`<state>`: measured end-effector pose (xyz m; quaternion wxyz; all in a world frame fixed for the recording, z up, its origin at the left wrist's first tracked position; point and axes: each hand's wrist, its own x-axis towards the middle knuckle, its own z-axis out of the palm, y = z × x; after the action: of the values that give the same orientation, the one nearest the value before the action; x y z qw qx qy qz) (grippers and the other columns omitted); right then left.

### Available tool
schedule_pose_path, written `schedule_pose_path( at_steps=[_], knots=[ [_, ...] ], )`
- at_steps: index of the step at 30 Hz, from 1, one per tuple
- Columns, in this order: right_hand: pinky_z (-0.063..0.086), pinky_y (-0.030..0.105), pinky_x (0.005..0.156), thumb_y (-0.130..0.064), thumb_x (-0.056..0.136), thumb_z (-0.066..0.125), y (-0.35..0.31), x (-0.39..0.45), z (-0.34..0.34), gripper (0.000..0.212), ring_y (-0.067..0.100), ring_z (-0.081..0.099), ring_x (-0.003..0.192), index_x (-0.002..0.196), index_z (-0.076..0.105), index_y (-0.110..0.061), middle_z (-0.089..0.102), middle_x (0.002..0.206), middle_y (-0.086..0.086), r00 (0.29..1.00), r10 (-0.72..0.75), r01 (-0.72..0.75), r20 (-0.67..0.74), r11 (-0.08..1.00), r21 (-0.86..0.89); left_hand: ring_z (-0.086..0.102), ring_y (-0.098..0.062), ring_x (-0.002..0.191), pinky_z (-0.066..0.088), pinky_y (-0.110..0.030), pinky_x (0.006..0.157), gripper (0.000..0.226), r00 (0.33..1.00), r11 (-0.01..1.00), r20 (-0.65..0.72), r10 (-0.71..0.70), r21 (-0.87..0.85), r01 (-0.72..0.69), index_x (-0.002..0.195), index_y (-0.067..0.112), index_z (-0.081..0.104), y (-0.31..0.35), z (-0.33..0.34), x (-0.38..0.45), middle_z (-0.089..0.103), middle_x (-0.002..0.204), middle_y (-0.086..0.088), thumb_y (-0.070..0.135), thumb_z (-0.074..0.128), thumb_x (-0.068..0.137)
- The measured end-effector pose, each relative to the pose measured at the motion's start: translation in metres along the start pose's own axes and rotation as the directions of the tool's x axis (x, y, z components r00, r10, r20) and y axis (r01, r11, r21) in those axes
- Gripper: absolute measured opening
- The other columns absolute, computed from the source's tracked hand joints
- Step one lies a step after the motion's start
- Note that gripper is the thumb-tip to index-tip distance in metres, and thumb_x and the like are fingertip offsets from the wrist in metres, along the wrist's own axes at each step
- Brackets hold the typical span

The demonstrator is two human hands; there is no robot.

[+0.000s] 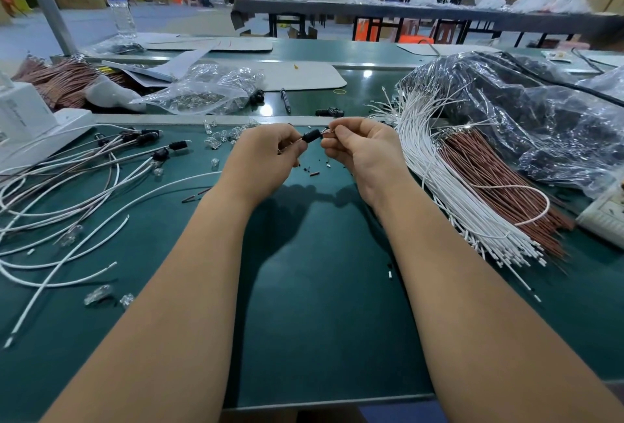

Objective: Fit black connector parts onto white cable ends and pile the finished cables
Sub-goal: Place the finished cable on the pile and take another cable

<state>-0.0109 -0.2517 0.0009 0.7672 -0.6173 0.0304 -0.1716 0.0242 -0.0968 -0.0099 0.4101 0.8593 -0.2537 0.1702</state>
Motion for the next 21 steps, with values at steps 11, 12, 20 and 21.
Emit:
schedule_pose_path(
  at_steps=[11, 12, 20, 21],
  knots=[
    [0.056, 0.026, 0.058, -0.013, 0.099, 0.053, -0.0003, 0.0031, -0.0036, 0.021, 0.017, 0.066, 0.059, 0.081, 0.062, -0.005, 0.068, 0.068, 0.008, 0.997, 0.079, -0.080, 0.007, 0.996, 0.048, 0.044, -0.002, 0.050, 0.035, -0.019, 0.053, 0.018, 0.999, 0.999, -0.027, 0.020, -0.035, -0.021, 0.073, 0.013, 0.066, -0.0027, 0.0005, -0.0002, 0.061, 0.062, 0.007, 0.013, 0.061, 0.090],
    [0.056, 0.026, 0.058, -0.013, 0.098, 0.053, -0.0009, 0.0027, -0.0039, 0.022, 0.018, 0.067, 0.059, 0.080, 0.062, -0.005, 0.068, 0.068, 0.009, 0.997, 0.080, -0.081, 0.018, 0.995, 0.057, 0.044, -0.002, 0.050, 0.035, -0.020, 0.054, 0.018, 0.999, 0.999, -0.033, 0.017, -0.034, -0.019, 0.074, 0.012, 0.067, -0.0033, 0.0005, -0.0002, 0.062, 0.062, 0.006, 0.014, 0.061, 0.090],
    [0.055, 0.023, 0.059, 0.002, 0.092, 0.057, -0.0025, -0.0001, -0.0052, 0.010, 0.015, 0.067, 0.060, 0.088, 0.064, -0.003, 0.068, 0.075, 0.011, 0.998, 0.048, -0.049, 0.031, 0.998, 0.042, 0.058, -0.023, 0.063, 0.048, -0.036, 0.062, 0.014, 0.997, 0.997, -0.059, 0.058, 0.057, -0.055, 0.083, 0.012, 0.071, -0.0027, -0.0009, -0.0006, 0.065, 0.067, -0.003, 0.015, 0.060, 0.091],
    [0.055, 0.022, 0.059, 0.003, 0.091, 0.058, -0.0021, -0.0002, -0.0053, 0.009, 0.015, 0.067, 0.060, 0.089, 0.064, -0.003, 0.068, 0.075, 0.011, 0.999, 0.037, -0.038, 0.025, 0.999, 0.033, 0.059, -0.025, 0.065, 0.050, -0.039, 0.064, 0.014, 0.996, 0.996, -0.058, 0.066, 0.069, -0.062, 0.084, 0.012, 0.071, -0.0024, -0.0013, -0.0008, 0.066, 0.067, -0.003, 0.015, 0.060, 0.091]
  ],
)
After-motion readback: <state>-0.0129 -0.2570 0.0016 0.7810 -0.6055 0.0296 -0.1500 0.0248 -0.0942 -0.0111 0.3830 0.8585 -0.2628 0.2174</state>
